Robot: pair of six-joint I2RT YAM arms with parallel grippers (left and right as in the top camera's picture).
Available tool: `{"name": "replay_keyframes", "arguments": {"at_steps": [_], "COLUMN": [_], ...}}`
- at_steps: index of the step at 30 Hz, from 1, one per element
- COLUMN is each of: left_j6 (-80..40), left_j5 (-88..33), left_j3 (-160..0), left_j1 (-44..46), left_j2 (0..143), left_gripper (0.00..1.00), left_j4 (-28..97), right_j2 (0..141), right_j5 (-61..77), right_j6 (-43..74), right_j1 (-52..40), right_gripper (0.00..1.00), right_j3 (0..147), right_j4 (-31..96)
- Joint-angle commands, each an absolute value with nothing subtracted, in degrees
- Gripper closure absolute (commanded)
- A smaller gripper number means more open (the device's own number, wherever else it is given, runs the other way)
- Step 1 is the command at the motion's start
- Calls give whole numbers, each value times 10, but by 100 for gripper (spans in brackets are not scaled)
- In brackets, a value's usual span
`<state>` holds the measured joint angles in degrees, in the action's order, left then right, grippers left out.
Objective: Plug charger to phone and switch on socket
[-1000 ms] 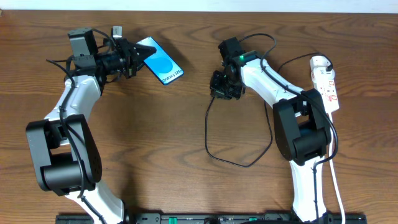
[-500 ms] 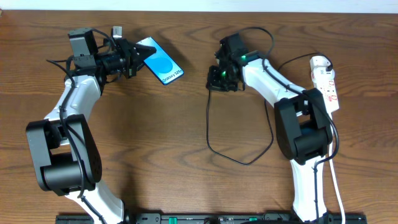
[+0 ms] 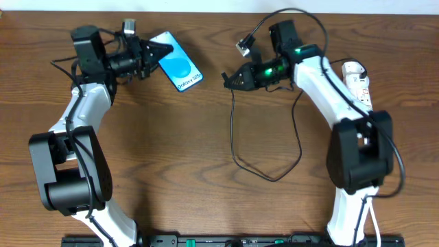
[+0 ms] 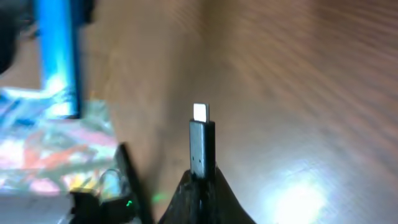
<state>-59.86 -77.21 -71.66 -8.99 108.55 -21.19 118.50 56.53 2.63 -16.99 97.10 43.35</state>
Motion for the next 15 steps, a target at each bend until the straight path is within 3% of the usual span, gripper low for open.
{"name": "replay_keyframes", "arguments": {"at_steps": [1,7,15], "left_j6": [-690,-816,-844], "left_j5": [-847,-828,-794], "left_j3": [-722,-722,-722], "left_j1": [-92,-92,-98], "left_j2": [1075,1075,1075], "left_gripper": [93,93,92], "left_j4": [-283,-408,-417], "right_j2": [1142,1111,1095], "right_j5": [620,616,599], "right_j6": [-9,-9,4], "right_j1": [-176,-198,-238], "right_gripper": [99,99,99], "right_j3": [970,970,970], "right_j4": [456,478,476]}}
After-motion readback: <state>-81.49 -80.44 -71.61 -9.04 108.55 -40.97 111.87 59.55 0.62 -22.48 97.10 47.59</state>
